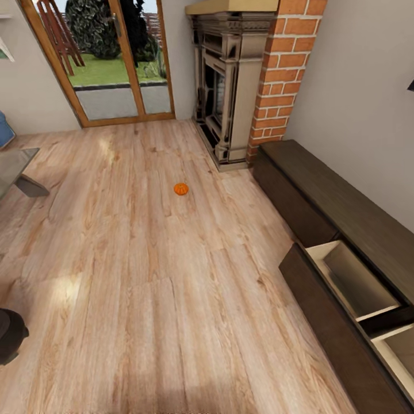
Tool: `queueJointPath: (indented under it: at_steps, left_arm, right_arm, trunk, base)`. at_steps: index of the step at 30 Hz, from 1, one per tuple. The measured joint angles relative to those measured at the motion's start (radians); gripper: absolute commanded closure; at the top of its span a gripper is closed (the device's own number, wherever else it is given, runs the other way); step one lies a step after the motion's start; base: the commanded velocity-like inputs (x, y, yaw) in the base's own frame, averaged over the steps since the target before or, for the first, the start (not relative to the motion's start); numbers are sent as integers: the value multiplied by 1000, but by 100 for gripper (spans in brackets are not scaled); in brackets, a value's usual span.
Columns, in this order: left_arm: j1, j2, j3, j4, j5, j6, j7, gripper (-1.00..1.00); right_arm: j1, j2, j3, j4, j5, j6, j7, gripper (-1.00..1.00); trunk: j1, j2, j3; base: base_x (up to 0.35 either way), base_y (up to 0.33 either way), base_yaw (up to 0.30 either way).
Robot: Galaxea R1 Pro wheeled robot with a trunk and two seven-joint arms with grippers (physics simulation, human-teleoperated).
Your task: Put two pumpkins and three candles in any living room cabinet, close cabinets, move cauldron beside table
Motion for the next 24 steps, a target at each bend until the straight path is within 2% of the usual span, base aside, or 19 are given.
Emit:
queueJointPath:
  at_steps: [13,24]
  left_arm:
    - [0,0,0,0,0,0,0,-100]
    - [0,0,0,0,0,-1,0,-100]
  right_arm:
    - [0,0,0,-1,0,-1,0,-100]
    - [0,0,0,-1,0,-2,0,-100]
  trunk:
    - [0,0,-14]
    - [0,0,-5]
  base:
    - [0,0,203]
    - [0,0,173]
